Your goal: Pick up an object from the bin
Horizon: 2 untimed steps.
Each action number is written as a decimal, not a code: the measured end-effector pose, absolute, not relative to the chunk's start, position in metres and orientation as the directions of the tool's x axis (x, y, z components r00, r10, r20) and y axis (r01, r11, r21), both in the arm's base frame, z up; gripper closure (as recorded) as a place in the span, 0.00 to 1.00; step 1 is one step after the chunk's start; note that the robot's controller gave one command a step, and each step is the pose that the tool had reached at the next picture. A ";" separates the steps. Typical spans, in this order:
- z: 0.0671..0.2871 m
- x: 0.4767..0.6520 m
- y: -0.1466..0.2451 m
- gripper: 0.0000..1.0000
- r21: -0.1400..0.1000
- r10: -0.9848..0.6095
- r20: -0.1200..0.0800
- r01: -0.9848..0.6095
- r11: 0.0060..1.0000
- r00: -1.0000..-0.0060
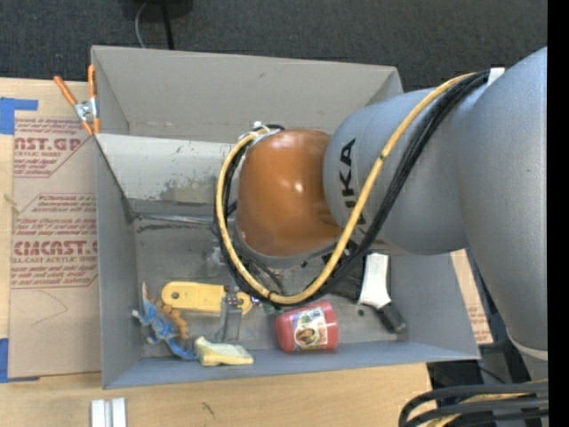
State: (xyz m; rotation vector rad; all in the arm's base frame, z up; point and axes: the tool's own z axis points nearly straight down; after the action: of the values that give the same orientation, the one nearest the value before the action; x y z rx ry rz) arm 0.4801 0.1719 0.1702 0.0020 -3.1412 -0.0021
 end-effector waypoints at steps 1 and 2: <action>0.120 0.505 0.163 0.00 0.003 -0.018 -0.008 -0.018 1.000 -1.000; 0.082 0.505 0.168 0.00 -0.001 -0.026 0.004 -0.026 1.000 -1.000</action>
Offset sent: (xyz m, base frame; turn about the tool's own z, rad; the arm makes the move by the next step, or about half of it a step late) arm 0.0109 0.0118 -0.0643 -0.0378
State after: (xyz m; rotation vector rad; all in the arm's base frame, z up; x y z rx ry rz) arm 0.5049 0.1679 0.0823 0.0414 -3.1370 0.0013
